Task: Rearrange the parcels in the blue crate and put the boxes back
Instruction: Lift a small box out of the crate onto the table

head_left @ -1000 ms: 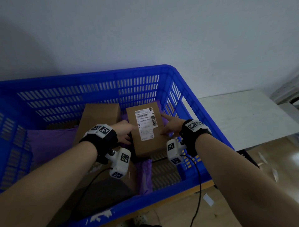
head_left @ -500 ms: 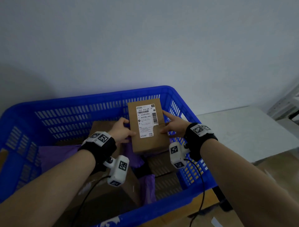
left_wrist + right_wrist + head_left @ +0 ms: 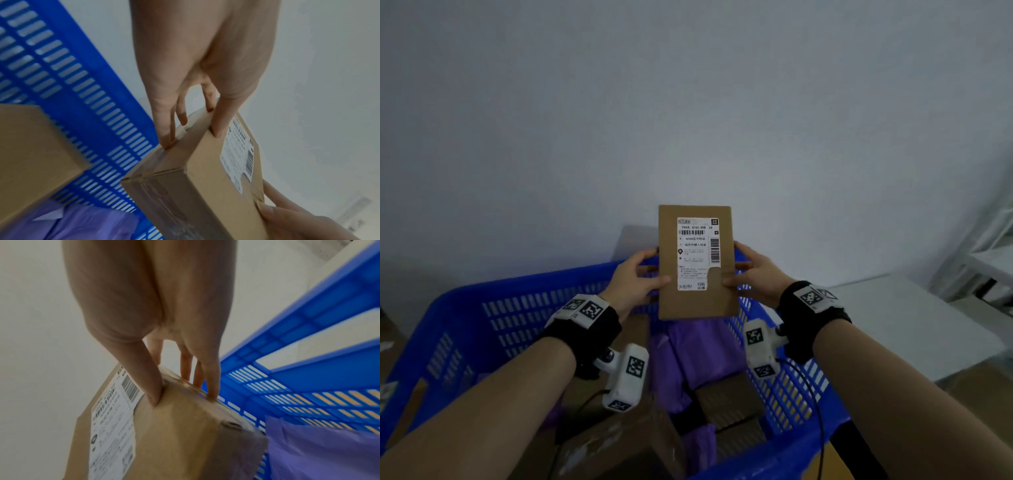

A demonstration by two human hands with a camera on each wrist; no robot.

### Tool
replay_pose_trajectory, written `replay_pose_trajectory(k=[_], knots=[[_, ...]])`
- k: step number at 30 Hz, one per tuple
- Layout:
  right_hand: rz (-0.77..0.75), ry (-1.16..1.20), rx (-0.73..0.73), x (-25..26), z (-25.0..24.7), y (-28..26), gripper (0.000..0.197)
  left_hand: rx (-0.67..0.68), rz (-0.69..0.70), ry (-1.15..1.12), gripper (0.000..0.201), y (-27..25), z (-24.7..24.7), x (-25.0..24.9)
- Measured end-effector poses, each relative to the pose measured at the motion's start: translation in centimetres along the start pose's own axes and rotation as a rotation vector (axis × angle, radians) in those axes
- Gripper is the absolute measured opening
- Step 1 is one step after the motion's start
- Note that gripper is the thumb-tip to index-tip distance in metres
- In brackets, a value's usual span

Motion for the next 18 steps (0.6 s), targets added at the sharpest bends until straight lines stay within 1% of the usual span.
replay_pose_trajectory(k=[3,8,11,15,18], knots=[[-0.040,0.038,-0.080,1.8,-2.6,-1.0,0.078,0.053,0.056,-0.032,0.064,0.4,1.9,-2.8],[-0.104,0.059,-0.133,4.2,-7.2,-3.7,0.066,0.164,0.114,-0.090,0.061,0.4,6.8,-6.2],[-0.123,0.071,-0.160,4.7,-10.4,-5.3,0.063,0.193,0.129,-0.099,0.063,0.7,10.1,-7.0],[-0.144,0.078,-0.189,4.7,-15.9,-6.7,0.059,0.251,0.138,-0.124,0.067,1.3,15.6,-8.0],[-0.147,0.092,-0.208,4.1,-20.6,-6.9,0.056,0.266,0.104,-0.139,0.068,2.5,20.5,-8.0]])
Point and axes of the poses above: each hand's wrist, its own y-axis towards the middle knuckle, its own z-axis out of the palm, x = y × z, the point moved 10 cm from there along y, towards the middle knuckle
